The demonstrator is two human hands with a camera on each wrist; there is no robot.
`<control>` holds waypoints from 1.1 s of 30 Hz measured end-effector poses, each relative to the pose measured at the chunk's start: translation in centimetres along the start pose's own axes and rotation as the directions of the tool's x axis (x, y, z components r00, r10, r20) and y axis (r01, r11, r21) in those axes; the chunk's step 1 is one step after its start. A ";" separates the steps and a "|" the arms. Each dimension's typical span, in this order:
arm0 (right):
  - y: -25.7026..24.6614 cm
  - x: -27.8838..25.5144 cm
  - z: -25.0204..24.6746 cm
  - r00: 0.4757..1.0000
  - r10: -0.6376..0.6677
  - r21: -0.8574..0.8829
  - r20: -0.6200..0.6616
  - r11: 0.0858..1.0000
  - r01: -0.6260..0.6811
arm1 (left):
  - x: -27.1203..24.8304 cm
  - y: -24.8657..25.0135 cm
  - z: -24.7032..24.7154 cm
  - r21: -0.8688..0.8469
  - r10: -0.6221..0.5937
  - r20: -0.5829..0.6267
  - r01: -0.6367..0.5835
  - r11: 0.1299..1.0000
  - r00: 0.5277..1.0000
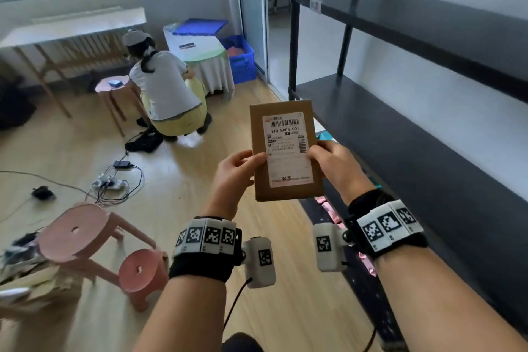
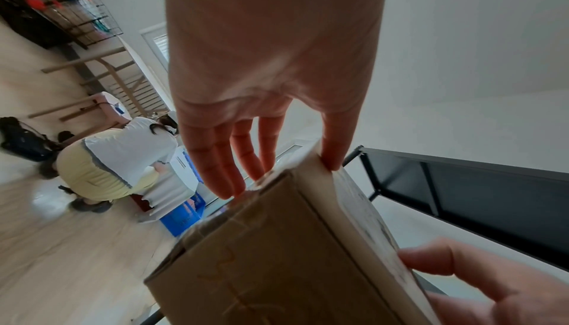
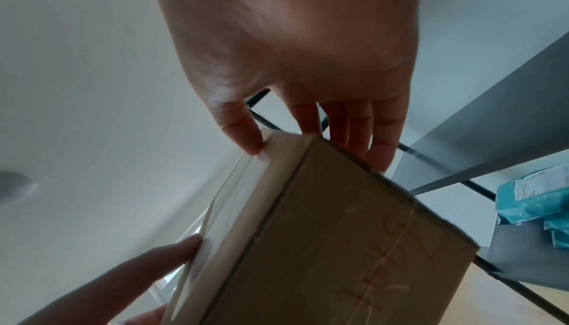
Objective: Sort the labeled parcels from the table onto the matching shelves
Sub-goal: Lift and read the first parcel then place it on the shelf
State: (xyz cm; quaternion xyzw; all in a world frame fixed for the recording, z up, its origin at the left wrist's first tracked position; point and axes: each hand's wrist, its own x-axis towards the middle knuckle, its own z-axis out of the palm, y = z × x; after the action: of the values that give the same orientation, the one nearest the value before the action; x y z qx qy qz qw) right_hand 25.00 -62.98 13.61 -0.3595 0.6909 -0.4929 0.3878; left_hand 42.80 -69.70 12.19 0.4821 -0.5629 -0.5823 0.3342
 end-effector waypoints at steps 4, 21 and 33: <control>-0.7 4.6 2.3 1.000 0.016 -0.035 0.016 0.999 -0.016 | 5.1 -0.1 -1.7 -0.018 -0.020 0.002 0.020 1.000 1.000; -4.8 22.9 10.3 0.938 0.133 0.017 -0.321 0.991 -0.134 | 30.6 4.0 -6.8 0.074 -0.043 0.299 0.022 0.997 0.953; -11.5 33.8 5.5 0.924 -0.092 -0.058 -0.370 0.995 0.076 | 41.7 11.7 -2.4 -0.047 0.162 0.281 -0.155 0.987 0.946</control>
State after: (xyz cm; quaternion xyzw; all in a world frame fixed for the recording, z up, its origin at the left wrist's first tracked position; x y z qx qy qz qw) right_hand 16.37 -97.83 17.37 -0.2971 0.7462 -0.5535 0.2204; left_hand 30.21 -111.03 16.19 0.3428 -0.6349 -0.6233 0.3015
